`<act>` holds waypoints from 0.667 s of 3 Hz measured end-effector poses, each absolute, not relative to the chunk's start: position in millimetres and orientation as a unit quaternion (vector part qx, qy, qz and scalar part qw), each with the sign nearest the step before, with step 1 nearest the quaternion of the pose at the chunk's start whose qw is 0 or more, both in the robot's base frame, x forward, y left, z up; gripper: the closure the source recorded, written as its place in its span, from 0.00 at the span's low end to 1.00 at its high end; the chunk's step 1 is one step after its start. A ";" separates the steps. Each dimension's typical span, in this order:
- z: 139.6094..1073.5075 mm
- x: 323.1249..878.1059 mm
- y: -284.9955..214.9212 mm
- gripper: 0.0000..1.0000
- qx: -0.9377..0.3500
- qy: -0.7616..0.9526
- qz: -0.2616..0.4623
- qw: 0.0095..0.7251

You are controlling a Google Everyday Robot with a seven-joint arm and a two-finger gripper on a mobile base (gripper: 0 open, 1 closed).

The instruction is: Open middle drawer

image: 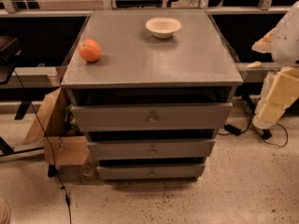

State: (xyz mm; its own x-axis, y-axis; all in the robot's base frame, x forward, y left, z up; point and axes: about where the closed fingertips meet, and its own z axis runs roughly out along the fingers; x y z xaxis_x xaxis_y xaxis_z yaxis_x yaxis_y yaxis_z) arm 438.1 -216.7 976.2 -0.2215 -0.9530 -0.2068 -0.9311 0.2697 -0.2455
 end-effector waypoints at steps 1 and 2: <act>977.3 438.3 -217.3 0.00 -0.603 0.780 -0.034 0.163; 952.8 437.1 -219.2 0.00 -0.607 0.773 -0.021 0.183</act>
Offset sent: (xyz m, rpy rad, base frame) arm -0.0059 -0.0108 -0.1123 0.2002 -0.0627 0.1014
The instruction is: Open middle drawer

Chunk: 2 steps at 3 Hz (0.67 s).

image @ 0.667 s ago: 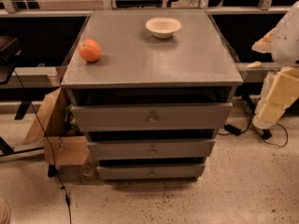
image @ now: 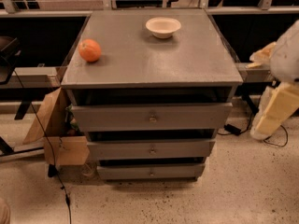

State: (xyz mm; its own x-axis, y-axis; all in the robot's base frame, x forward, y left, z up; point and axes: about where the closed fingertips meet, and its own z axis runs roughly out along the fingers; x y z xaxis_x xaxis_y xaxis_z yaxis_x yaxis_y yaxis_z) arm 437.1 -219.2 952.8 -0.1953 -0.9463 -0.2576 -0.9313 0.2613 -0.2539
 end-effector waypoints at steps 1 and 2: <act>874.9 421.4 -217.3 0.00 -0.618 0.755 0.041 0.217; 775.5 414.3 -203.9 0.00 -0.603 0.742 0.130 0.263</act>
Offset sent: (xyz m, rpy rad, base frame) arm 0.0506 0.0233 -0.3198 0.7351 -0.0917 0.0183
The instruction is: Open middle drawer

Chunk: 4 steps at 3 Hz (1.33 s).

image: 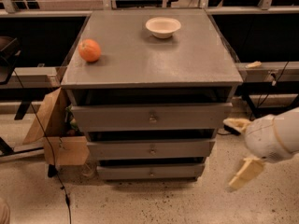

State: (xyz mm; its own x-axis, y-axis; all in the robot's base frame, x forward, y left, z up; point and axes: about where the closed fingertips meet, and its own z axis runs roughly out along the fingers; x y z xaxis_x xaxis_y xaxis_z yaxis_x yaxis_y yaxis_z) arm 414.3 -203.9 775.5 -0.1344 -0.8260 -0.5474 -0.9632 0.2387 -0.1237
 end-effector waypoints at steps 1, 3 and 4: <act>708.9 456.9 -184.0 0.00 -0.558 0.739 0.186 0.328; 671.0 468.0 -185.5 0.00 -0.533 0.751 0.206 0.332; 651.0 478.0 -175.0 0.00 -0.547 0.739 0.220 0.326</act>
Offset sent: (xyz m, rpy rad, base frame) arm 0.0359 0.0169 -0.0585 0.1640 -0.0211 -0.0379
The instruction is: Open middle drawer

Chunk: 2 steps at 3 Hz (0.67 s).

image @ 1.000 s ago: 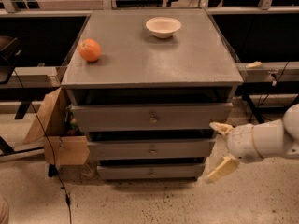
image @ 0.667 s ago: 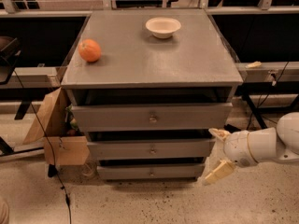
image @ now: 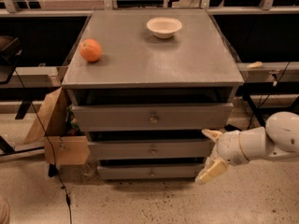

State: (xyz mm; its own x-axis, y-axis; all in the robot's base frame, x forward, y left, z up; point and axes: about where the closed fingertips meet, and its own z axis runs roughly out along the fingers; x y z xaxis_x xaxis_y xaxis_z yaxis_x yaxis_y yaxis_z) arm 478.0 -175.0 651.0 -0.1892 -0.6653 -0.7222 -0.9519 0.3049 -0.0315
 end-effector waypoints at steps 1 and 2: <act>609.5 488.2 -158.5 0.00 -0.560 0.729 0.245 0.307; 537.4 500.5 -145.6 0.00 -0.537 0.745 0.281 0.280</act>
Offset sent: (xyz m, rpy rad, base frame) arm 0.0362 0.0333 -0.1697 0.0562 0.2249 0.0233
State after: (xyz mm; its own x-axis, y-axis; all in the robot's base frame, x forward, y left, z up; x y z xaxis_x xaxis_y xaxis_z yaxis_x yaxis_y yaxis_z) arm 500.5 -145.6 537.4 -0.2673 -0.6421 -0.7186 -0.9568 0.2651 0.1190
